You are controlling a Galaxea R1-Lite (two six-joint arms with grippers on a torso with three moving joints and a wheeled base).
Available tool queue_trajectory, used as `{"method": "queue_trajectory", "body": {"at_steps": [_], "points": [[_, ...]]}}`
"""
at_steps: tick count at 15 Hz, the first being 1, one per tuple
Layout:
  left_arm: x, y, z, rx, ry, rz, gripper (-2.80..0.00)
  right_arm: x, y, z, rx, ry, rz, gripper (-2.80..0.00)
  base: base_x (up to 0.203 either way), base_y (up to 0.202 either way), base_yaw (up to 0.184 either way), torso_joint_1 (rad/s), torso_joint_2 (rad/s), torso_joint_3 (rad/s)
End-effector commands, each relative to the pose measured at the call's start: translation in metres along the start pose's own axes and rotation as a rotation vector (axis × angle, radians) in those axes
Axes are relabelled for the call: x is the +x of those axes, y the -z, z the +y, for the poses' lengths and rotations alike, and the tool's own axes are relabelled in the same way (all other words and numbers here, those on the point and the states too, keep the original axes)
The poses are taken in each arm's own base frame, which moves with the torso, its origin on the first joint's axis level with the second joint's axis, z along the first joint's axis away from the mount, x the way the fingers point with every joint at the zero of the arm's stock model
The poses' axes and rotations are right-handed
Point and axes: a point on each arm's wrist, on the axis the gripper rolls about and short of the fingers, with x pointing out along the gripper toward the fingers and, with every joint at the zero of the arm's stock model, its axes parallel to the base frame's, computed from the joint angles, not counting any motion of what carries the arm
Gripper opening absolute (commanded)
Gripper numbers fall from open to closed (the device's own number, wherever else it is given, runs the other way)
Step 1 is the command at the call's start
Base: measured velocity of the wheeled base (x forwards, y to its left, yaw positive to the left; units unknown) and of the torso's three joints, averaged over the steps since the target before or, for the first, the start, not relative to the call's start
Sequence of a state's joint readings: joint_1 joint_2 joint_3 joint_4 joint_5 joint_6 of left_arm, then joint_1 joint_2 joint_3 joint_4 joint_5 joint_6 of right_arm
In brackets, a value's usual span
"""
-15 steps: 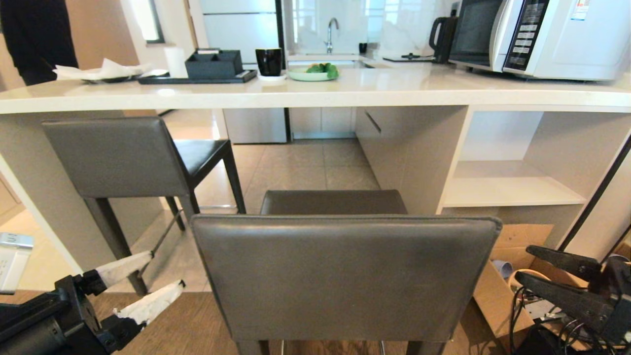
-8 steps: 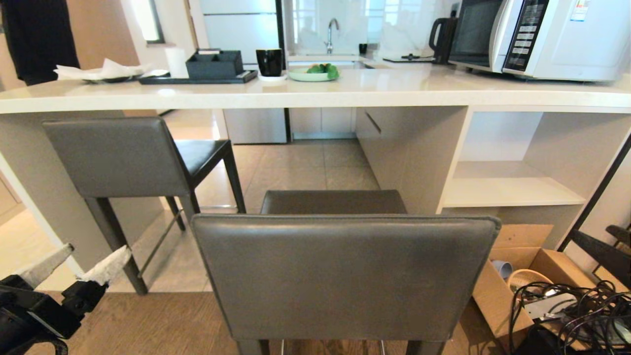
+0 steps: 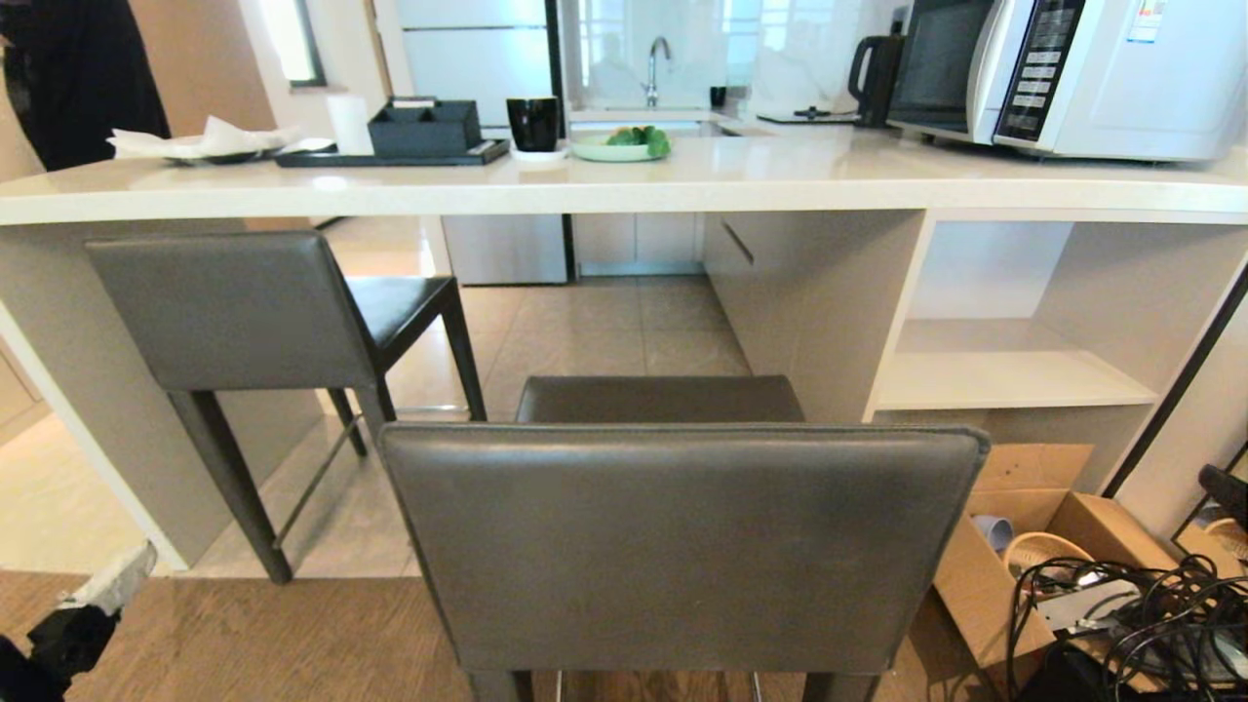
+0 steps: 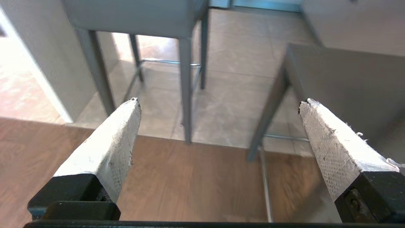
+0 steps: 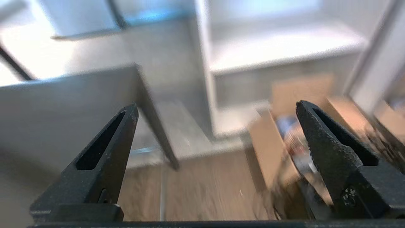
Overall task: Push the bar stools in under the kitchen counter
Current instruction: Pull the gray chair out from under the dining table
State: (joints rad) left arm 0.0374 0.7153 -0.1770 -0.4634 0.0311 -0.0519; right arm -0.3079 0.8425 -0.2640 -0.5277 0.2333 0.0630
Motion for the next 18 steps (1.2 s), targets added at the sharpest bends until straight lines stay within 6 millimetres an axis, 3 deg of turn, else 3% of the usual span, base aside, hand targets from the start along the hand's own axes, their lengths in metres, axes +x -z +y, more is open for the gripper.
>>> {"method": "queue_trajectory", "body": {"at_steps": [1,5,9,13,15,18], "points": [[-0.029,-0.004,0.0,-0.003,0.027,-0.101,0.0,-0.027,-0.007,0.01,-0.016,-0.133,-0.094,0.0,0.0,0.0,0.0,0.0,0.0,0.0],[-0.065,-0.021,0.0,-0.002,0.074,-0.227,0.0,-0.074,-0.014,0.026,0.029,-0.352,-0.163,0.0,0.0,0.0,0.0,0.0,0.0,0.0],[-0.096,-0.004,-0.001,0.01,0.201,-0.208,0.0,-0.111,-0.026,0.037,0.094,-0.564,-0.165,0.0,0.0,0.0,0.0,0.0,0.0,0.0],[-0.102,0.004,-0.001,0.01,0.276,-0.185,0.0,-0.14,-0.044,0.03,0.143,-0.836,-0.139,0.0,0.0,0.0,0.0,0.0,0.0,0.0],[-0.106,0.014,0.0,0.014,0.295,-0.197,0.0,-0.16,-0.033,0.026,0.137,-0.857,-0.159,0.0,0.0,0.0,0.0,0.0,0.0,0.0],[-0.113,0.041,0.001,0.028,0.332,-0.176,0.0,-0.183,0.006,0.021,0.116,-0.803,-0.165,0.0,0.0,0.0,0.0,0.0,0.0,0.0]]}}
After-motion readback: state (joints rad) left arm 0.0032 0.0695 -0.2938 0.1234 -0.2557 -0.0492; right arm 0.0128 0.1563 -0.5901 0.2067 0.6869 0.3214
